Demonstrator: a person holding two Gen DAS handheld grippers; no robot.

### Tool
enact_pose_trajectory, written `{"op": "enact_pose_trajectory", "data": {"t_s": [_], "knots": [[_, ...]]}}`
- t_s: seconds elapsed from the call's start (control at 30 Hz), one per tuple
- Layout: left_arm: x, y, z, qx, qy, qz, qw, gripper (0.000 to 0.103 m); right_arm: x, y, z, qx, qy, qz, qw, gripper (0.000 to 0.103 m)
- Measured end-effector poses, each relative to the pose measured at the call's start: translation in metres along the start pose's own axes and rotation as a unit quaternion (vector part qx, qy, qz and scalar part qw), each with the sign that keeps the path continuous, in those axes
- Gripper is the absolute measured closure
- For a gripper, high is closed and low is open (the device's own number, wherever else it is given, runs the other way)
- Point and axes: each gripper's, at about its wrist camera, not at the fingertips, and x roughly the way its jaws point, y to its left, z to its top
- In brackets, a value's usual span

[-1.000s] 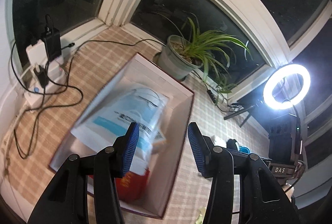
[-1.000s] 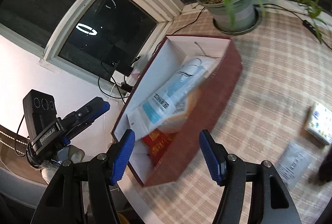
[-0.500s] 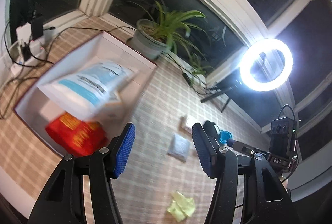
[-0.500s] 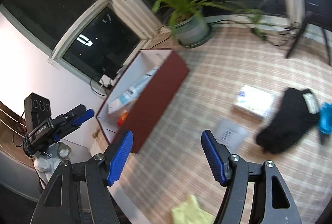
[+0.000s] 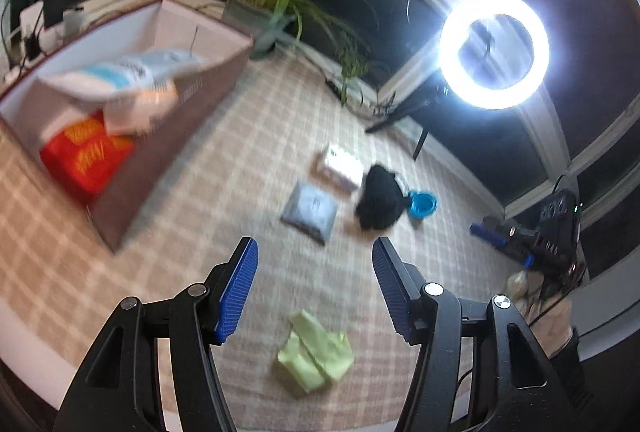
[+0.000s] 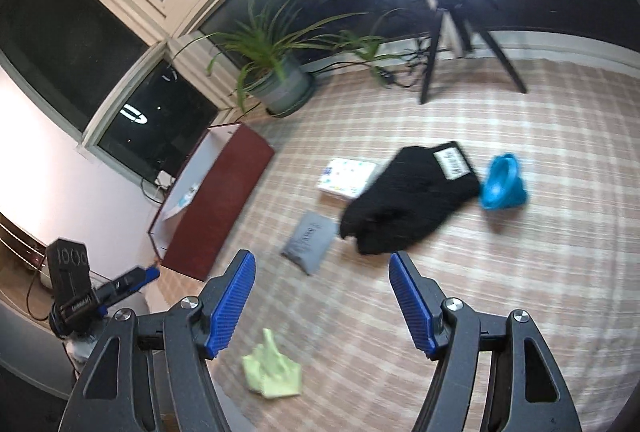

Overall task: Organize soft objects
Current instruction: 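Move the left tool to the green cloth while the right tool approaches the blue funnel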

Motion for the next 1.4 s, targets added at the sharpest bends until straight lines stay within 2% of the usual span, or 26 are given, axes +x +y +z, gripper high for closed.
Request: {"op": "enact_pose_trajectory", "data": {"t_s": [0.23,0.4,0.6,0.87,1.13,1.2,1.4], "knots": [[0.018,-0.006,-0.060,0.000,0.045,0.012,0.9989,0.044,-0.004,-0.047,-0.011,-0.001,0.007,-0.041,0.999,0.037],[0.033,-0.010,-0.103,-0.004,0.085,0.023,0.9961,0.044,0.007,-0.068,-0.016,0.011,0.032,-0.044,0.998,0.037],[0.045,-0.014,-0.134,-0.024,0.113,0.024,0.9930,0.044,0.023,-0.076,-0.023,0.009,0.059,-0.036,0.998,0.037],[0.073,-0.029,-0.148,-0.024,0.138,0.027,0.9898,0.044,0.025,-0.077,-0.022,-0.007,0.064,-0.038,0.997,0.037],[0.097,-0.046,-0.138,-0.017,0.118,0.016,0.9927,0.044,0.020,-0.095,-0.017,0.005,0.063,-0.039,0.997,0.037],[0.104,-0.051,-0.132,-0.007,0.111,0.024,0.9935,0.044,0.020,-0.095,-0.017,0.007,0.063,-0.038,0.997,0.037],[0.111,-0.063,-0.127,0.045,0.092,0.086,0.9910,0.044,0.024,-0.094,-0.017,0.005,0.064,-0.035,0.997,0.037]]}}
